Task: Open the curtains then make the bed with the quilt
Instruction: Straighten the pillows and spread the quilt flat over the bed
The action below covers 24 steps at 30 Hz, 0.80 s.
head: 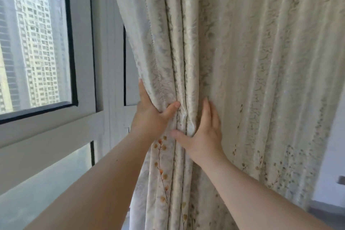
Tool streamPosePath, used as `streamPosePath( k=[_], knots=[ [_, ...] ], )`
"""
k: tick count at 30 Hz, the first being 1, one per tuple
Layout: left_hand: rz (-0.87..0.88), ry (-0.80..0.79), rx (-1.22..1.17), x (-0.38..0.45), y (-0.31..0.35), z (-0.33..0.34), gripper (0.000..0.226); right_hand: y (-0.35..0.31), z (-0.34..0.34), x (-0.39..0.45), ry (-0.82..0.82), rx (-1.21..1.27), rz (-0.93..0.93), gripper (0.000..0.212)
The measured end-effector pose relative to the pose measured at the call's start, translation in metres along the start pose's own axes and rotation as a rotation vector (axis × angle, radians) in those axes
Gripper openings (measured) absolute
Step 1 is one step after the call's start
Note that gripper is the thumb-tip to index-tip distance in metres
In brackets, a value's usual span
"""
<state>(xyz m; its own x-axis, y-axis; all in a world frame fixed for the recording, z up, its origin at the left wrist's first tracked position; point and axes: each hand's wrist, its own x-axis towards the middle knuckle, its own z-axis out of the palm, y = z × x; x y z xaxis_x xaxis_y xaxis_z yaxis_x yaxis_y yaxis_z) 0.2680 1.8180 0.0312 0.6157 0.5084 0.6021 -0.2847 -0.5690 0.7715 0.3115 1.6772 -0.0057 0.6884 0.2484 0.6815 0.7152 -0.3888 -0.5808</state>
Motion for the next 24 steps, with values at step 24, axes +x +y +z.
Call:
streamPosePath(
  k=[24],
  knots=[
    [0.107, -0.237, 0.254, 0.117, -0.003, 0.371, 0.097, 0.298, -0.132, 0.182, 0.242, -0.388, 0.043, 0.119]
  ],
)
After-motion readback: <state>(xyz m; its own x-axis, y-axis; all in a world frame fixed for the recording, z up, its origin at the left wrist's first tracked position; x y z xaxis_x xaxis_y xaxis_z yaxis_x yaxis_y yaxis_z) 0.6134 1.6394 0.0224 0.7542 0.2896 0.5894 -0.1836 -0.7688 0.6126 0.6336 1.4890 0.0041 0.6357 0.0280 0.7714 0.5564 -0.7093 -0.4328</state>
